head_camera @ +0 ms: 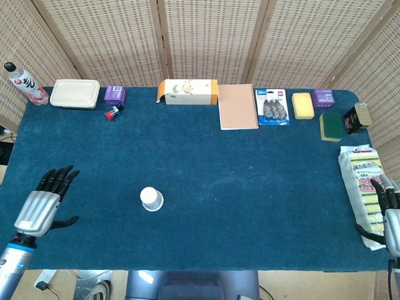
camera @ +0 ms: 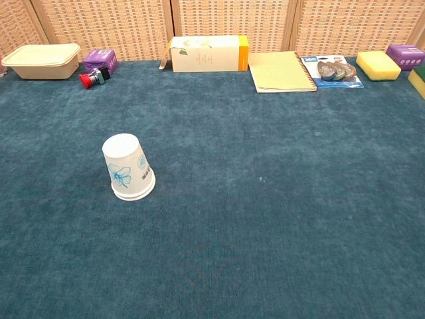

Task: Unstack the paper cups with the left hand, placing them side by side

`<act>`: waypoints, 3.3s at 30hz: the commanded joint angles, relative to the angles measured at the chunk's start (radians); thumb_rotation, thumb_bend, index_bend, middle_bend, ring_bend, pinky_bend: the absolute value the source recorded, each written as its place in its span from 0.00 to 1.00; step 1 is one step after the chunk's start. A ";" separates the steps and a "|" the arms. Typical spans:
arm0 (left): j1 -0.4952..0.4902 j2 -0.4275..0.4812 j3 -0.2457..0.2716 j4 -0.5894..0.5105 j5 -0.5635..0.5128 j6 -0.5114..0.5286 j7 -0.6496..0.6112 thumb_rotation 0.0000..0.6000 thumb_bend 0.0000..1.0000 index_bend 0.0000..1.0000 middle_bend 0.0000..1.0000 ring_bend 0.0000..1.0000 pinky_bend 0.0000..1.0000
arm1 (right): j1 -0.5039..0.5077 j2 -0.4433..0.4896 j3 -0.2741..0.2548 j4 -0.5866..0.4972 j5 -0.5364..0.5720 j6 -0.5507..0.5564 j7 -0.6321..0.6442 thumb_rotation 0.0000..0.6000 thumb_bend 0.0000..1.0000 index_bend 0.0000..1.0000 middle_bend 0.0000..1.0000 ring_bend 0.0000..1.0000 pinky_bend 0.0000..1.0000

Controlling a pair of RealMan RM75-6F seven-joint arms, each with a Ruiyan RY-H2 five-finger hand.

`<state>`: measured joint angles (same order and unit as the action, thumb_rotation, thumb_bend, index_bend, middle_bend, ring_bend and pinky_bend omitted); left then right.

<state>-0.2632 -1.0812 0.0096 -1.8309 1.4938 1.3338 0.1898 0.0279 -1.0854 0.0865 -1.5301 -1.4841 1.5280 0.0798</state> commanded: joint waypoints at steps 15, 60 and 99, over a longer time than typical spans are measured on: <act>-0.298 -0.144 -0.152 -0.148 -0.384 -0.290 0.395 1.00 0.08 0.09 0.00 0.00 0.00 | -0.003 0.008 0.000 0.000 -0.006 0.005 0.057 1.00 0.02 0.04 0.00 0.00 0.00; -0.502 -0.315 -0.090 -0.079 -0.660 -0.247 0.567 1.00 0.22 0.32 0.00 0.00 0.00 | 0.002 0.022 0.006 0.017 0.014 -0.019 0.117 1.00 0.02 0.03 0.00 0.00 0.00; -0.493 -0.176 -0.098 -0.204 -0.602 -0.182 0.455 1.00 0.25 0.38 0.00 0.00 0.00 | 0.002 0.026 0.006 0.007 0.021 -0.025 0.115 1.00 0.02 0.03 0.00 0.00 0.00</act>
<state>-0.7636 -1.2667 -0.0748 -2.0443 0.8788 1.1583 0.7023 0.0303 -1.0596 0.0926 -1.5225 -1.4632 1.5026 0.1951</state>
